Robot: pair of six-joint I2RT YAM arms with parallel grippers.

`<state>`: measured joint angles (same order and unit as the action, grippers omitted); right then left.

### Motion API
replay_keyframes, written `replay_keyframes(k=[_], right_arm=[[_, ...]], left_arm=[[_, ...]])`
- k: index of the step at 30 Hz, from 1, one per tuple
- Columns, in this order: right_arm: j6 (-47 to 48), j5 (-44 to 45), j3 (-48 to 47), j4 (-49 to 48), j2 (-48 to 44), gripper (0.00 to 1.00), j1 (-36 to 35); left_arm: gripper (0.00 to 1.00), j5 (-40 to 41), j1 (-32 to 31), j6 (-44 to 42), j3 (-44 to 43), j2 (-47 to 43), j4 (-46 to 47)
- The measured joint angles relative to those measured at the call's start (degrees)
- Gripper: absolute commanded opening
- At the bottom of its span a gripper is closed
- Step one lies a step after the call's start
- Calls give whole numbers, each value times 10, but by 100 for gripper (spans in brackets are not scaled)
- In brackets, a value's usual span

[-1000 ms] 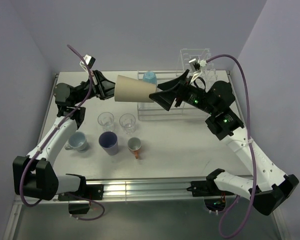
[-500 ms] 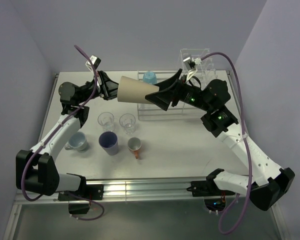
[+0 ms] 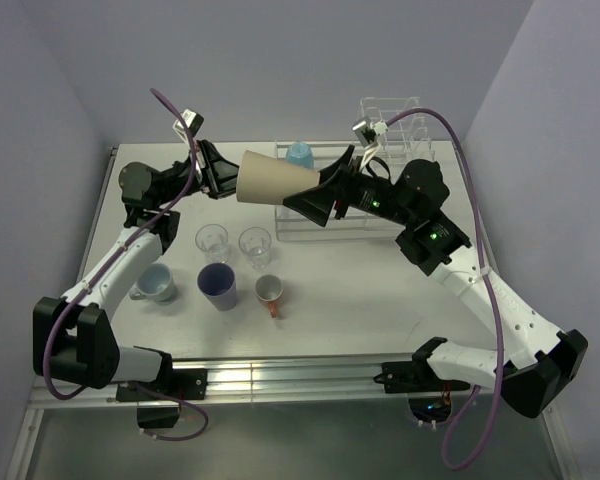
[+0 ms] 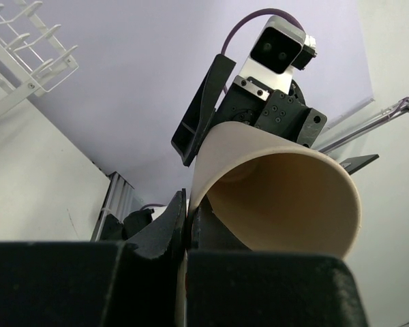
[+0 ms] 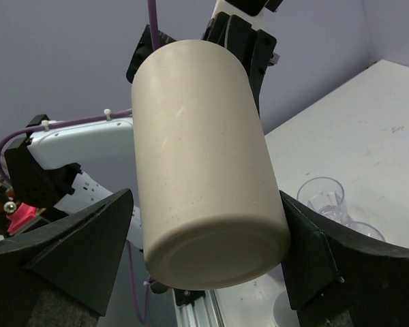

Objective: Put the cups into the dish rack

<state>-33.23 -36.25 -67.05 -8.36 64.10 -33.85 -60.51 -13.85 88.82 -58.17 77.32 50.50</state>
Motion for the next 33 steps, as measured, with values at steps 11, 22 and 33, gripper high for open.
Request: replay_keyframes(k=[11,22,33], right_arm=[[5,9,-2,7,1,12,-1],[19,32,-16,52,6,0,-5],[63,86,-56,158,-7,0,36]], left_arm=[[1,-1,-1,4,0,3,5],[54,-1,0,-24,-11,3,-26],[63,7,104,-121,-80,-12,-184]])
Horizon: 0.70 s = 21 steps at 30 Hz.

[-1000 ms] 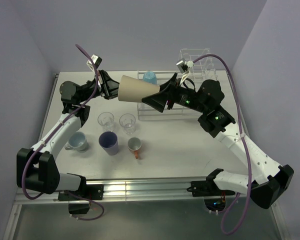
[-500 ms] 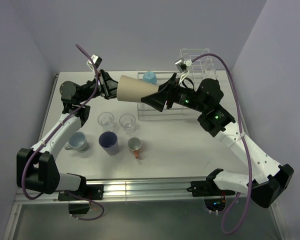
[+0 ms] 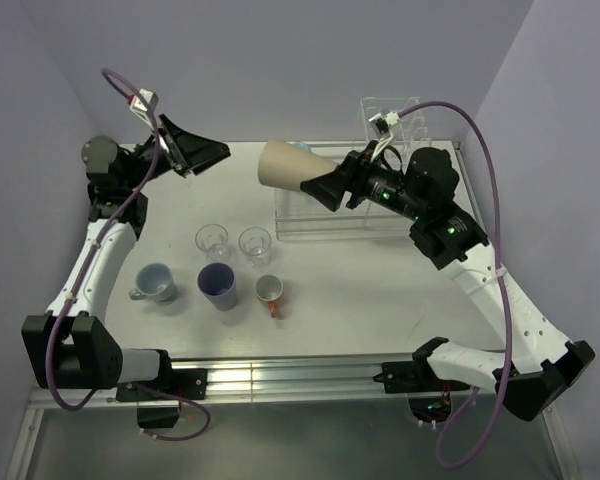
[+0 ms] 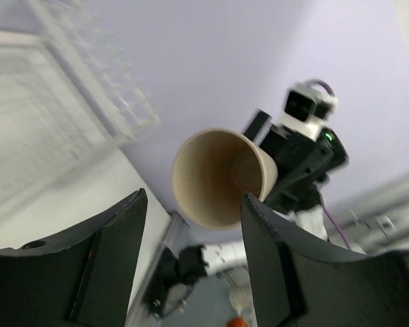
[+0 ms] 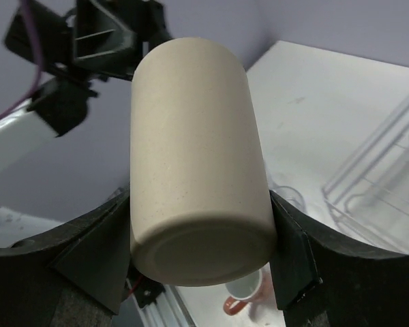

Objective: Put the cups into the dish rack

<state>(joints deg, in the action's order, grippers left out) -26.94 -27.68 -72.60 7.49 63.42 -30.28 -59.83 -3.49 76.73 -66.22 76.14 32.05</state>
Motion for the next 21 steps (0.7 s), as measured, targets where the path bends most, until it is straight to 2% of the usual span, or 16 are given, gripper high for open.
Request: replay_keyframes(k=[4,10,15,21], right_arm=[[26,68,-64,97,21,0,13],[79,246,-276,247,158,0,15],[113,377,-404,337,310,0,16],[134,467,-542,423,511,0,19]], left_arm=[[63,50,47,-104,-41,-12,-171],[62,153,64,-229,-67,-22,-362],[62,200,64,-285,-66,-24,-445],[62,224,64,-337,-62,-39,-499]])
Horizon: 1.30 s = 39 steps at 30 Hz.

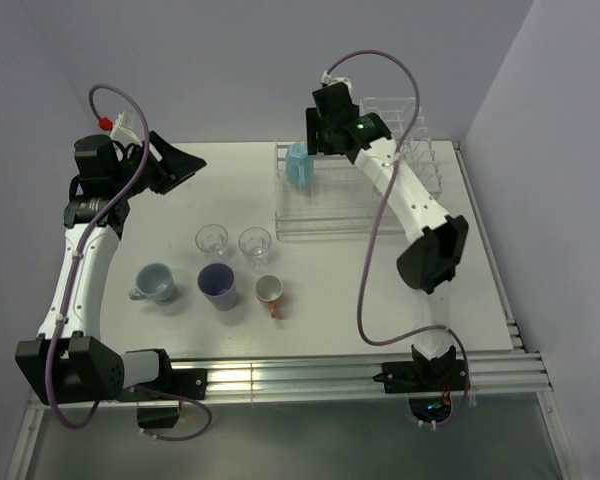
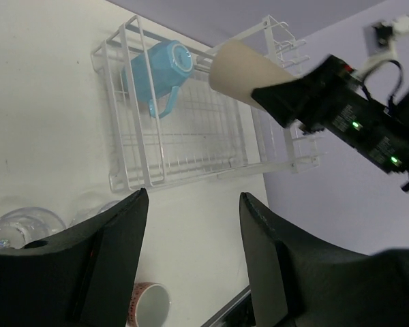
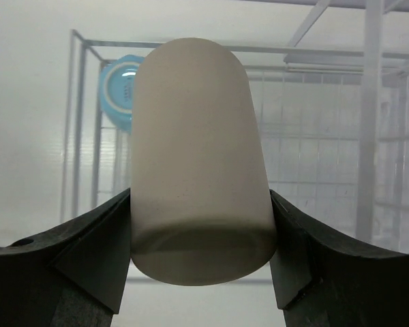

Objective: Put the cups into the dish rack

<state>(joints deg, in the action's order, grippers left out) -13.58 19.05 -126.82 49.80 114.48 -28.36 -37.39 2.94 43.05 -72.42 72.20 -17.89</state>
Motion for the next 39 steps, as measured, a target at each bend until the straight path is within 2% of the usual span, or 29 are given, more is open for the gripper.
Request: replay_keyframes(k=[5,12,23,34,35,39], right_arm=[[6,36,-79,39,98,0,3],[7,61,-76,55,106,0,13],[12,52,-78,56,150,0,20],[15,38,-79,55,186,0,24],[15,38,-79,55,186,1,25],[16,38,-79,55,186,14,26]], left_arm=[[62,8,0,-30,4,-17,-20],[62,8,0,-44,23,-24,-21],[61,8,0,-47,66,-18,-14],[61,8,0,-49,66,-13,-12],[61,8,0,-50,66,-12,-12],[61,8,0,-50,66,-10,-12]])
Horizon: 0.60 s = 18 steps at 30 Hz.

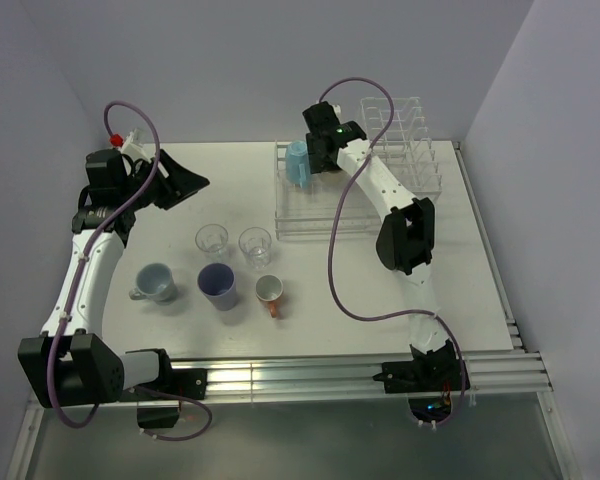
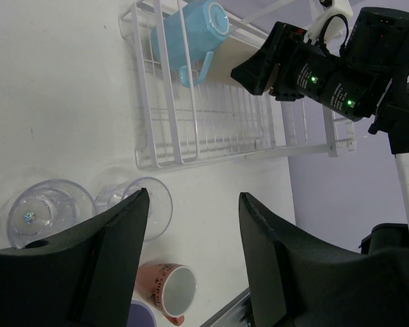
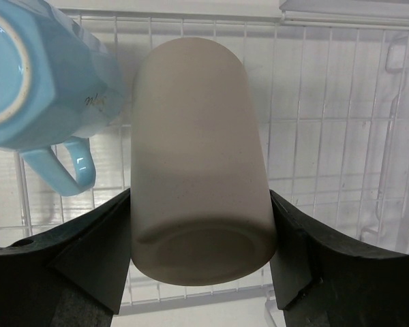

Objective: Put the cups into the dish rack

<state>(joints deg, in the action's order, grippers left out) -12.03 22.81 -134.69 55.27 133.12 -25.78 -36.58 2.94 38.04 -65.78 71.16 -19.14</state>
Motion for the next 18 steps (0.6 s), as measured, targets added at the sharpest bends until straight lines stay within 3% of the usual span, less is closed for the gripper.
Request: replay_keyframes(k=[3,12,18], right_arm=[[0,0,0,0,0,30,1],[2,1,0,-4,1,66,2],[4,2,0,-7,2,77,2]], left_arm=[[61,0,0,-2,0,0,0],[61,0,0,-10,0,6,0],[61,0,0,-10,0,8,0]])
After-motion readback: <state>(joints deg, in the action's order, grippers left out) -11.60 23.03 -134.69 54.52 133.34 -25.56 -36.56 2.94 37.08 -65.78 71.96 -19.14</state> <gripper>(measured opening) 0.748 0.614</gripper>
